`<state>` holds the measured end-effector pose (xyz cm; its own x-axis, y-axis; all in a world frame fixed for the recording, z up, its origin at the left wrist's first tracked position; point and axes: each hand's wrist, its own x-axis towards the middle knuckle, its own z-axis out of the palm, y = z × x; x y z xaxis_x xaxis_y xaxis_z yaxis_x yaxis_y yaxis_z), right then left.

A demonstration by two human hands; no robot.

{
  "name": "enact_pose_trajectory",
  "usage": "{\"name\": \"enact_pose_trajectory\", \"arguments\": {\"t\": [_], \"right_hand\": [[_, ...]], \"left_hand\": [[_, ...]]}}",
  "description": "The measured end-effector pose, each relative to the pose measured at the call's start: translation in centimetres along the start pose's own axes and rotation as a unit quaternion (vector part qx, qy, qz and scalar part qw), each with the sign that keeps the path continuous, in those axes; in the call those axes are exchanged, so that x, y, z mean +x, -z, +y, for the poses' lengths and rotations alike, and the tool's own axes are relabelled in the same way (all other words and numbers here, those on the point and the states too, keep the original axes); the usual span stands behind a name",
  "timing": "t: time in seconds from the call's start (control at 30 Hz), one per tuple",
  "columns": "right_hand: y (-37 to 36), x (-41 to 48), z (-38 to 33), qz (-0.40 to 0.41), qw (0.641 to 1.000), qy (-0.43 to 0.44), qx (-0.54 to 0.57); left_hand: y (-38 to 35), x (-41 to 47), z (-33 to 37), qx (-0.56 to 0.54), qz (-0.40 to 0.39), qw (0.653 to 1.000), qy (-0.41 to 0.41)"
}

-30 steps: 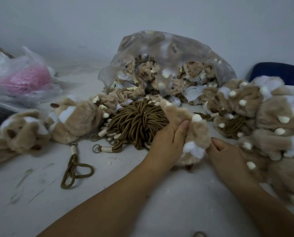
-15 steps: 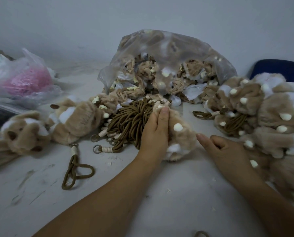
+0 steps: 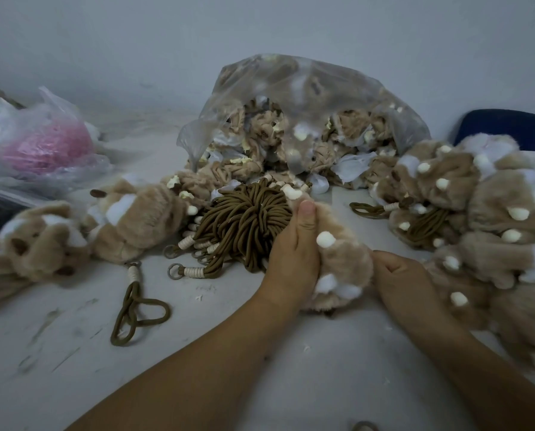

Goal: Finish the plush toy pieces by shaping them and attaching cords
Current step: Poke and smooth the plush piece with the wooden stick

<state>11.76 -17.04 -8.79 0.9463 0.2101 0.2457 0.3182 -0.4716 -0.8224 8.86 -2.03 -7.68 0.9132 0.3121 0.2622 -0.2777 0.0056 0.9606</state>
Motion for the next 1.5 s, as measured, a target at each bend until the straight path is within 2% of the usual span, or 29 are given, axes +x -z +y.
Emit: {"name": "enact_pose_trajectory", "arguments": {"t": [0.13,0.3,0.53,0.7,0.83,0.93,1.13,1.23,1.37,1.5], "right_hand": [[0.0,0.1,-0.1,0.013,0.999,0.007,-0.033],[0.7,0.1,0.0,0.010,0.999,0.001,-0.035],[0.0,0.1,0.1,-0.008,1.000,-0.027,-0.007],[-0.5,0.3,0.4,-0.009,0.999,-0.023,-0.030],[0.3,0.2,-0.2,0.004,0.998,-0.015,-0.057],[0.7,0.2,0.0,0.007,0.995,-0.028,-0.090],[0.4,0.1,-0.2,0.032,0.996,-0.026,-0.076],[0.6,0.4,-0.2,0.063,0.997,-0.039,-0.037],[1.2,0.5,0.2,0.097,0.994,-0.052,0.014],[1.2,0.8,1.2,0.098,0.994,-0.044,0.012]], "left_hand": [[0.6,0.4,-0.4,0.034,0.048,0.997,-0.045],[1.2,0.8,-0.1,-0.011,0.107,0.990,-0.096],[0.0,-0.2,0.0,0.041,0.016,0.997,-0.064],[0.1,-0.2,0.2,0.025,0.019,0.998,-0.057],[0.8,0.3,0.1,-0.025,0.090,0.994,-0.062],[1.1,0.6,0.0,-0.018,0.130,0.989,-0.074],[1.1,0.8,-0.6,0.011,0.011,0.999,-0.043],[1.0,0.6,-0.5,0.037,-0.044,0.998,0.000],[0.8,0.8,-0.7,-0.006,-0.063,0.995,0.073],[1.1,1.2,-0.6,0.001,0.001,0.997,0.081]]}}
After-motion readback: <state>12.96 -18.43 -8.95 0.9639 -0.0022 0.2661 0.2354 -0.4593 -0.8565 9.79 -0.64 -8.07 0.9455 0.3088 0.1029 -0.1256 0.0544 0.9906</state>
